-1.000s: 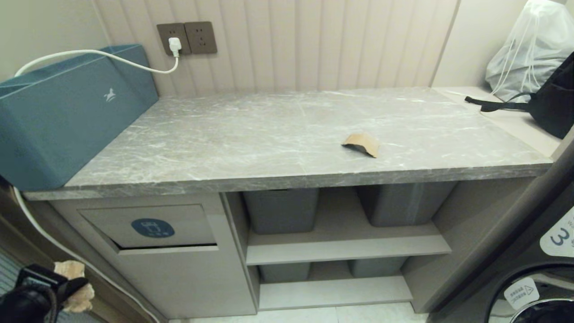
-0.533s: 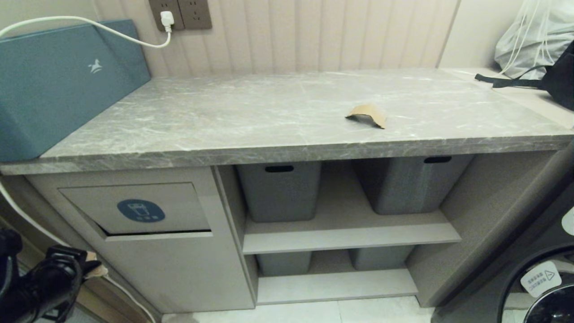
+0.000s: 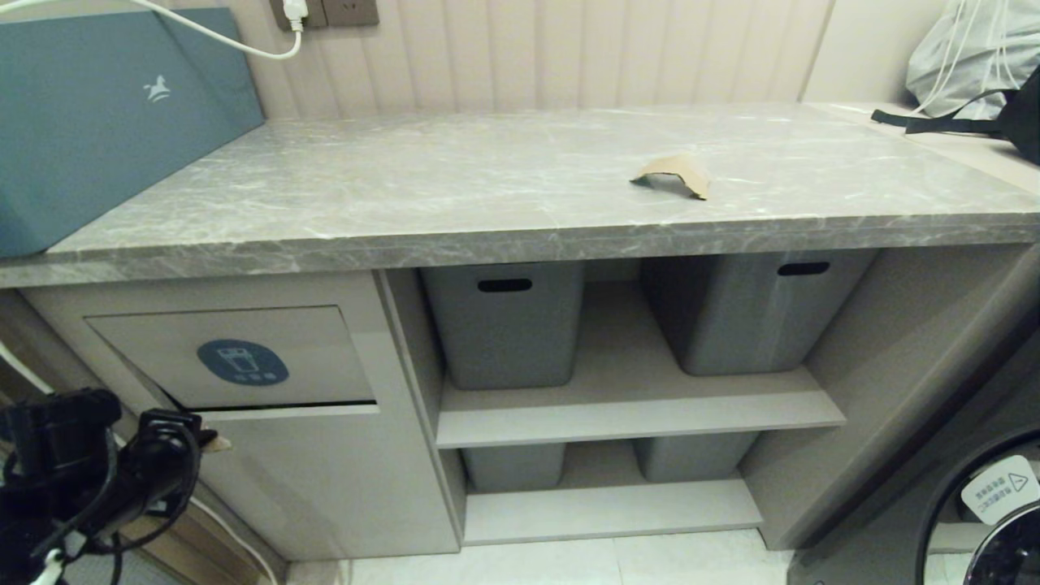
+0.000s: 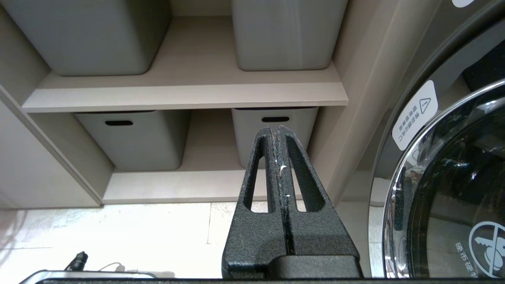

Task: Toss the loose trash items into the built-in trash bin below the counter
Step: Put the garbage in the trash can

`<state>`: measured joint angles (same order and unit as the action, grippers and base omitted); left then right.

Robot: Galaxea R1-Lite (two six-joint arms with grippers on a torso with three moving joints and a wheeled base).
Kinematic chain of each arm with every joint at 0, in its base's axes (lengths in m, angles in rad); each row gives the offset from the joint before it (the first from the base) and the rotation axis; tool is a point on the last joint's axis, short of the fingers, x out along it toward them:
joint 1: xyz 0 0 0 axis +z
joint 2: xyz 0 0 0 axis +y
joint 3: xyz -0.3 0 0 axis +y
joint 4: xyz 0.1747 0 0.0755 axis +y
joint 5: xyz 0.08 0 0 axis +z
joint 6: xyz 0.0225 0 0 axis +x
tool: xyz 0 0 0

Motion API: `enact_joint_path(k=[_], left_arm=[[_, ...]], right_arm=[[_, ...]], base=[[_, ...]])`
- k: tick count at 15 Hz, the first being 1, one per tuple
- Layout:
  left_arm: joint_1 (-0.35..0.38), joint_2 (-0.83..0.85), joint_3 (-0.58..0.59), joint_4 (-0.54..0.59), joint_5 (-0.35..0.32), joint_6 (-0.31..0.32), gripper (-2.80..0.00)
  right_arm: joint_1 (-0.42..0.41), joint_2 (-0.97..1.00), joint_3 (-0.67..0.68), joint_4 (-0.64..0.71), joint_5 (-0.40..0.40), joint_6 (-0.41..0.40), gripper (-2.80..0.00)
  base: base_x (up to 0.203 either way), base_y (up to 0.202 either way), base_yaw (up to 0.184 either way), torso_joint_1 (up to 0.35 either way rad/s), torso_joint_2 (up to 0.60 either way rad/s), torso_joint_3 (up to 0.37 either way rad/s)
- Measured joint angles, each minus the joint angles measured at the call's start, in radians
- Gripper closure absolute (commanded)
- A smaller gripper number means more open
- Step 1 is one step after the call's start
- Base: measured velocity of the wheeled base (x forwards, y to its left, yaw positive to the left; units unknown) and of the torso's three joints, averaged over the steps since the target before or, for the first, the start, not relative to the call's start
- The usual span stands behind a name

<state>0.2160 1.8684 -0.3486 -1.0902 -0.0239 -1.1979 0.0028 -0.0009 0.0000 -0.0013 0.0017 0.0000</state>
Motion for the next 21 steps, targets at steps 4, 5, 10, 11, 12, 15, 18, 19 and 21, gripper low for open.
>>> enact_joint_path(k=[4, 5, 10, 11, 12, 15, 18, 19, 21], left_arm=[[-0.002, 0.177, -0.178, -0.131, -0.001, -0.044, 0.0], [-0.009, 0.21, -0.224, -0.133, -0.001, -0.074, 0.0], [-0.033, 0.318, -0.358, -0.142, 0.001, -0.158, 0.0], [-0.034, 0.33, -0.384, -0.142, 0.001, -0.17, 0.0], [-0.034, 0.339, -0.405, -0.141, 0.001, -0.177, 0.0], [-0.04, 0.353, -0.439, -0.133, 0.001, -0.186, -2.8], [-0.053, 0.358, -0.459, -0.129, 0.002, -0.202, -2.8], [-0.056, 0.358, -0.465, -0.128, 0.004, -0.207, -2.8], [-0.065, 0.358, -0.479, -0.128, 0.009, -0.224, -2.8]], right_arm=[[0.0, 0.0, 0.0, 0.0, 0.0, 0.0, 0.0], [0.0, 0.0, 0.0, 0.0, 0.0, 0.0, 0.0], [0.0, 0.0, 0.0, 0.0, 0.0, 0.0, 0.0], [0.0, 0.0, 0.0, 0.0, 0.0, 0.0, 0.0], [0.0, 0.0, 0.0, 0.0, 0.0, 0.0, 0.0], [0.0, 0.0, 0.0, 0.0, 0.0, 0.0, 0.0], [0.0, 0.0, 0.0, 0.0, 0.0, 0.0, 0.0], [0.0, 0.0, 0.0, 0.0, 0.0, 0.0, 0.0], [0.0, 0.0, 0.0, 0.0, 0.0, 0.0, 0.0]], base=[[0.0, 0.0, 0.0, 0.0, 0.0, 0.0], [0.0, 0.0, 0.0, 0.0, 0.0, 0.0], [0.0, 0.0, 0.0, 0.0, 0.0, 0.0], [0.0, 0.0, 0.0, 0.0, 0.0, 0.0], [0.0, 0.0, 0.0, 0.0, 0.0, 0.0], [0.0, 0.0, 0.0, 0.0, 0.0, 0.0], [0.0, 0.0, 0.0, 0.0, 0.0, 0.0], [0.0, 0.0, 0.0, 0.0, 0.0, 0.0], [0.0, 0.0, 0.0, 0.0, 0.0, 0.0]])
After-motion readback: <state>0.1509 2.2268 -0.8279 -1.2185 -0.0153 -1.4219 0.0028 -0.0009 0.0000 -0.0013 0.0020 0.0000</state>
